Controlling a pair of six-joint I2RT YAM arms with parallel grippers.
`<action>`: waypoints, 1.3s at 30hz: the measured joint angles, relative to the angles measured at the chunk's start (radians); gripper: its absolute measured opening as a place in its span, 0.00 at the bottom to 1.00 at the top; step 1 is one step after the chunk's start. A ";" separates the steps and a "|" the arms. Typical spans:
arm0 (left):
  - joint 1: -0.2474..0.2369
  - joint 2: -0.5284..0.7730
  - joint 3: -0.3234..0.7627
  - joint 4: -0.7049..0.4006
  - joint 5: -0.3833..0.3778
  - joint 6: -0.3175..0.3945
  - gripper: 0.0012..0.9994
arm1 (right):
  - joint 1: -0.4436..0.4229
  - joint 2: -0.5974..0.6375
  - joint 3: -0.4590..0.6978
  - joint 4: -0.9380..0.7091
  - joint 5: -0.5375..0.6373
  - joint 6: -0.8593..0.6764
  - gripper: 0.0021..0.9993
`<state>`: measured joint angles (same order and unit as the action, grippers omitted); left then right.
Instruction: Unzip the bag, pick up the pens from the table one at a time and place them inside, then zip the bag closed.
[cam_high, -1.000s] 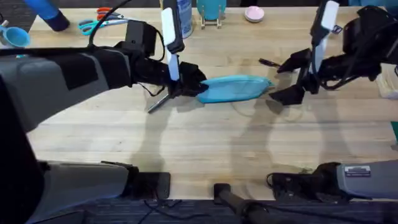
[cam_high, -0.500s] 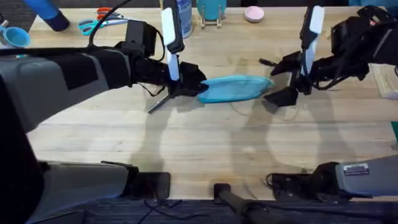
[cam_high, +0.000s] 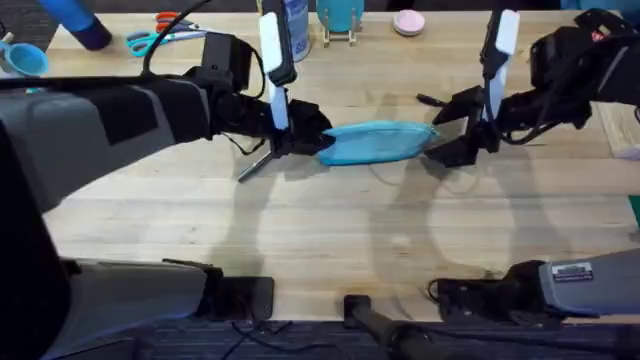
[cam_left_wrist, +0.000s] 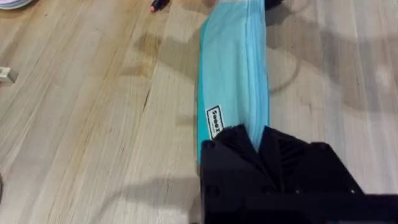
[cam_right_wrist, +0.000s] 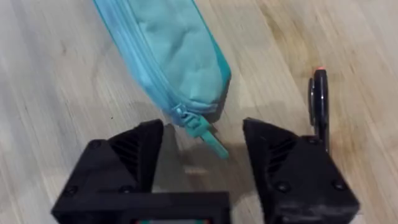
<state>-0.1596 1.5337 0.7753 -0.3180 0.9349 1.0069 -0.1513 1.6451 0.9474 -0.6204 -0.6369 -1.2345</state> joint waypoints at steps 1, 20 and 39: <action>0.000 0.000 0.000 0.000 0.000 0.000 0.04 | 0.000 0.000 0.000 0.000 0.000 0.000 0.76; 0.000 0.000 0.000 0.000 0.000 0.000 0.04 | 0.001 0.000 0.000 -0.004 -0.015 -0.001 0.03; 0.000 0.000 0.000 0.000 0.000 0.000 0.04 | -0.057 -0.127 0.000 -0.001 -0.015 -0.001 0.03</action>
<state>-0.1596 1.5337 0.7753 -0.3180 0.9352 1.0069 -0.2085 1.5178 0.9474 -0.6216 -0.6521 -1.2353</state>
